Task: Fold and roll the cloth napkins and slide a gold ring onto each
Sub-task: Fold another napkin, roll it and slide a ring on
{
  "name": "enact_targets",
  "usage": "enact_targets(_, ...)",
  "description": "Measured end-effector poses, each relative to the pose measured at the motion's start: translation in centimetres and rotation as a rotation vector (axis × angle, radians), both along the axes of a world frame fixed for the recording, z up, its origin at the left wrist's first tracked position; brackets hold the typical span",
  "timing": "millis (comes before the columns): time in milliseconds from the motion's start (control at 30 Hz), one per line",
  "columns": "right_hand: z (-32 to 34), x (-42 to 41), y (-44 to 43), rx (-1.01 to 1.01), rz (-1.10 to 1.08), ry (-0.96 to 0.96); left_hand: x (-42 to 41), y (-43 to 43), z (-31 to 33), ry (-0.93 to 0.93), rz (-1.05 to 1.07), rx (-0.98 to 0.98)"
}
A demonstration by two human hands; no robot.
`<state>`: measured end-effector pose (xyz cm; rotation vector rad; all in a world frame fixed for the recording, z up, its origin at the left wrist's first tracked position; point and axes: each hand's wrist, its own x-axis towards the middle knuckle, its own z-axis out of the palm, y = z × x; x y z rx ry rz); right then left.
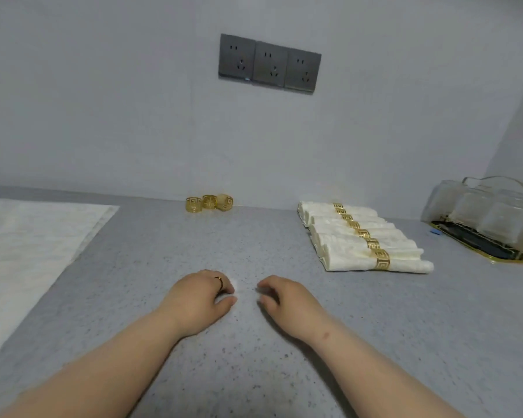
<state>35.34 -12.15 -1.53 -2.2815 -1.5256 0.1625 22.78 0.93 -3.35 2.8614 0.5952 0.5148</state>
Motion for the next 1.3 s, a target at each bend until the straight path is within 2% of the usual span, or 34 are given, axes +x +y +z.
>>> enact_targets(167, -1.4, -1.9, -0.2, -0.008, 0.058, 0.003, -2.1, -0.9, 0.4, 0.011, -0.081, 0.016)
enact_targets(300, -1.5, -1.9, -0.2, -0.013, 0.037, -0.019, -7.0, -0.7, 0.9, -0.068, -0.016, -0.108)
enact_targets(433, -1.4, -2.2, -0.1, 0.019, 0.08, -0.058, -14.3, 0.2, 2.3, -0.1, 0.199, -0.076)
enact_targets(533, -1.5, -2.1, 0.0, 0.0, 0.068, -0.085, -19.5, 0.9, 2.5, -0.01, 0.473, 0.018)
enact_targets(633, -1.7, -2.2, 0.1, 0.008, 0.066, -0.091, -23.1, 1.2, 2.1, 0.07, 0.708, 0.007)
enact_targets(733, -1.6, -2.4, 0.1, 0.003, 0.049, -0.091, -24.1, 1.2, 1.7, 0.137, 0.763, -0.031)
enact_targets(1000, -1.5, -2.8, -0.2, 0.001, 0.025, -0.076, -23.5, 1.3, 1.2, 0.038, 0.817, 0.005)
enact_targets(1133, -1.5, -2.7, -0.1, 0.01, 0.027, -0.074, -23.7, 2.2, 1.5, 0.058, 0.838, 0.018)
enact_targets(1200, -1.6, -2.6, -0.2, 0.018, 0.029, -0.07, -23.8, 2.7, 1.7, -0.066, 0.812, -0.036)
enact_targets(1300, -1.5, -2.7, -0.2, 0.017, 0.034, -0.059, -23.3, 3.1, 3.7, -0.39, 0.708, -0.17)
